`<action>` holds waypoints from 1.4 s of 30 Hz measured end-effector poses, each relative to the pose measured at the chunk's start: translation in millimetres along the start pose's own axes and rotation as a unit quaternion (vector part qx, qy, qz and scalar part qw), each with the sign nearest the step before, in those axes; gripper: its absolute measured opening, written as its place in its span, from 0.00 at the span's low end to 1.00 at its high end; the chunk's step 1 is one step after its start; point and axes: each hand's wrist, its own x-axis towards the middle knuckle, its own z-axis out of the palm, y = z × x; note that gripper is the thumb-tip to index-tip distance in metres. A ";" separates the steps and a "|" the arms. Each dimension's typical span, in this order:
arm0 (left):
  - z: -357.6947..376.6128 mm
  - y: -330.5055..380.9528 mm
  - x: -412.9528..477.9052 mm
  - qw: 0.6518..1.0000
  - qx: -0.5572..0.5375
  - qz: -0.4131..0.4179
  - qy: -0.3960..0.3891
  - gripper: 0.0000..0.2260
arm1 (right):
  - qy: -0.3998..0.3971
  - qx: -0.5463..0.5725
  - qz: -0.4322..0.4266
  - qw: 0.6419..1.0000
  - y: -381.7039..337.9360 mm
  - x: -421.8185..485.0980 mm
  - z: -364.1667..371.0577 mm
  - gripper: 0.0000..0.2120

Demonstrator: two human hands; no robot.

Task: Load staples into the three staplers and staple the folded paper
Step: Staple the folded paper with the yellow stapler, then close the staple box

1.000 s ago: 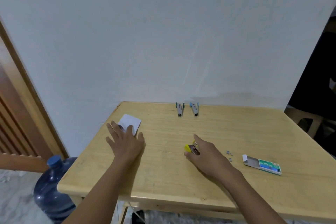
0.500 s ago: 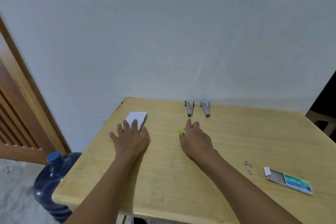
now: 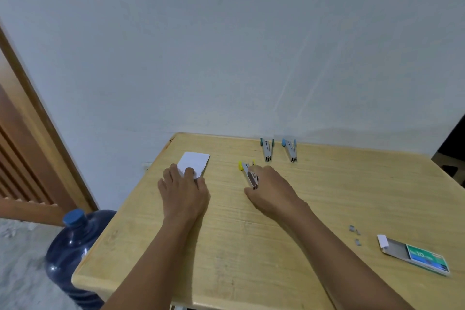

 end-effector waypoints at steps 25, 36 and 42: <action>-9.8 5.7 -1.0 0.999 -0.018 0.000 -0.027 0.16 | 0.087 -0.049 0.023 0.995 0.3 78.2 14.1 0.16; -18.7 12.4 -4.6 0.995 -0.031 0.078 0.044 0.15 | 0.103 0.102 0.004 0.989 21.0 -88.4 -23.0 0.14; -20.1 34.1 -36.5 0.959 -0.059 0.246 0.124 0.13 | 0.197 0.071 0.020 0.978 82.4 -161.7 -55.4 0.11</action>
